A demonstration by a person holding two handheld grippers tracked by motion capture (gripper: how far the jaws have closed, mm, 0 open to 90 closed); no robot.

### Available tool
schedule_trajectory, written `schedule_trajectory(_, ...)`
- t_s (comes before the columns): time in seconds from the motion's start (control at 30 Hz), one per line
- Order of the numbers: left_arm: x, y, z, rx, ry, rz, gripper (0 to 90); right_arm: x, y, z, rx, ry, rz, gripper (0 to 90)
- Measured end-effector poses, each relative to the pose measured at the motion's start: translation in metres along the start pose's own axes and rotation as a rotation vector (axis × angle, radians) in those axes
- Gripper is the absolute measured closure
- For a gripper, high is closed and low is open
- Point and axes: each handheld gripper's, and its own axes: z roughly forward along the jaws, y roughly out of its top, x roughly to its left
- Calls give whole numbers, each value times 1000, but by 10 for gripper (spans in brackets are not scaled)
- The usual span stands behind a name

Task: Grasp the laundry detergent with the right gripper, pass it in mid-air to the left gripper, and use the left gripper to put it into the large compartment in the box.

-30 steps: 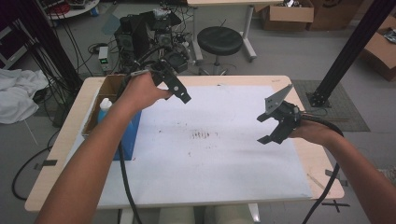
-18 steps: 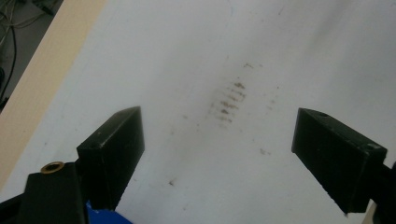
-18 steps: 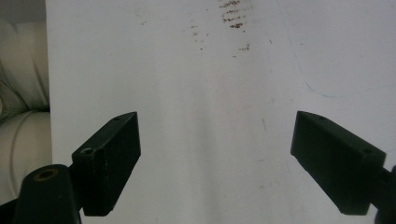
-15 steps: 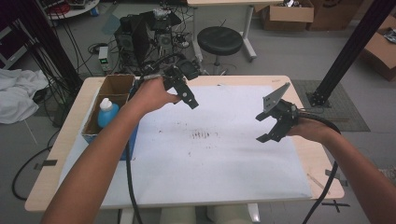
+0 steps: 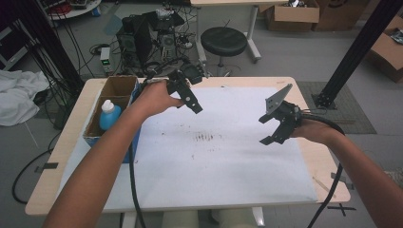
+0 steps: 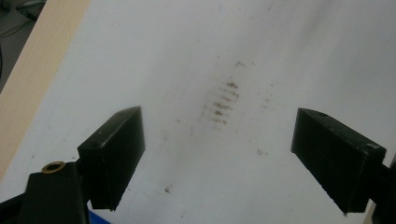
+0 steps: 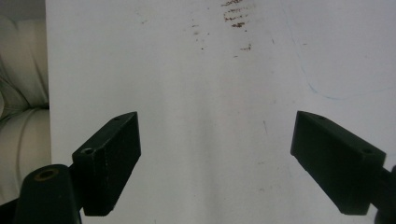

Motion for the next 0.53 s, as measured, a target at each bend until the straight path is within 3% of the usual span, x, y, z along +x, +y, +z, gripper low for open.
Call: schedule_trajectory(0.53,-1,-3,1,0,-4,2,186,3,0,1,5,6,-1,161)
